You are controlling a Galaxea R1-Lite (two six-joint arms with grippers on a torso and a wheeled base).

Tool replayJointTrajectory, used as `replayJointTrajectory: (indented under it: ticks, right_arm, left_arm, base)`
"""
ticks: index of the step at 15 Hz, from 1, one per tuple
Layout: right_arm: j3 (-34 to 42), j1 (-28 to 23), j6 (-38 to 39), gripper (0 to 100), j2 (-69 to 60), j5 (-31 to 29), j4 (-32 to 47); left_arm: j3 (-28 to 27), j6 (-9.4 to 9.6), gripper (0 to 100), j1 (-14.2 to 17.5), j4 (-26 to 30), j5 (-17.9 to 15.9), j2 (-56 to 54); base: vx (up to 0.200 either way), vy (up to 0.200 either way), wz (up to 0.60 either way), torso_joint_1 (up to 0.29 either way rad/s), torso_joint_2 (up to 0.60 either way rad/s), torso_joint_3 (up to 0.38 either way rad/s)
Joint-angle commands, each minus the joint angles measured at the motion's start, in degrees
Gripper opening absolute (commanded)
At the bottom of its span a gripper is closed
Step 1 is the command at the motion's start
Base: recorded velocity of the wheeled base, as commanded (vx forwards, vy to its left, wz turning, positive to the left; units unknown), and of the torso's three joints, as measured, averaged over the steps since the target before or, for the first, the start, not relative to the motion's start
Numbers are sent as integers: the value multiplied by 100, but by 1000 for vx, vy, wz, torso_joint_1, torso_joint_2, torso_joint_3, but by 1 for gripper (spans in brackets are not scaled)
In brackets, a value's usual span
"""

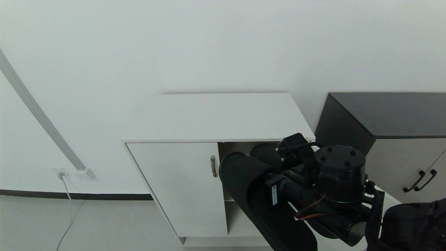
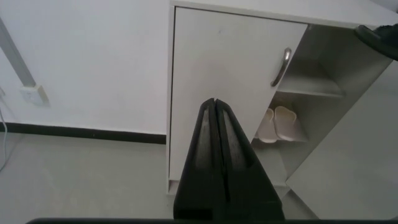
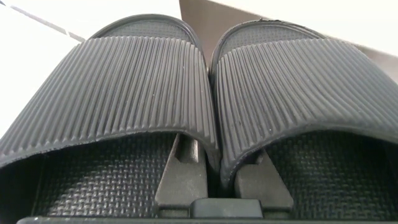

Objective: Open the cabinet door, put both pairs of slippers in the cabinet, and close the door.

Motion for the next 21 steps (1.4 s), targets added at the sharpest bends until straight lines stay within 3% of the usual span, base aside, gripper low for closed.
replayJointTrajectory:
  ticks: [1, 21]
  right_arm:
    - [-4, 2, 2, 0, 8, -1, -3]
    - [57, 2, -7, 0, 52, -1, -38]
  left_arm:
    - [1, -4, 0, 0, -2, 2, 9]
    - [1, -4, 0, 0, -2, 2, 9]
  base:
    - [0, 0, 0, -227, 540, 310]
    - [0, 0, 0, -175, 502, 324]
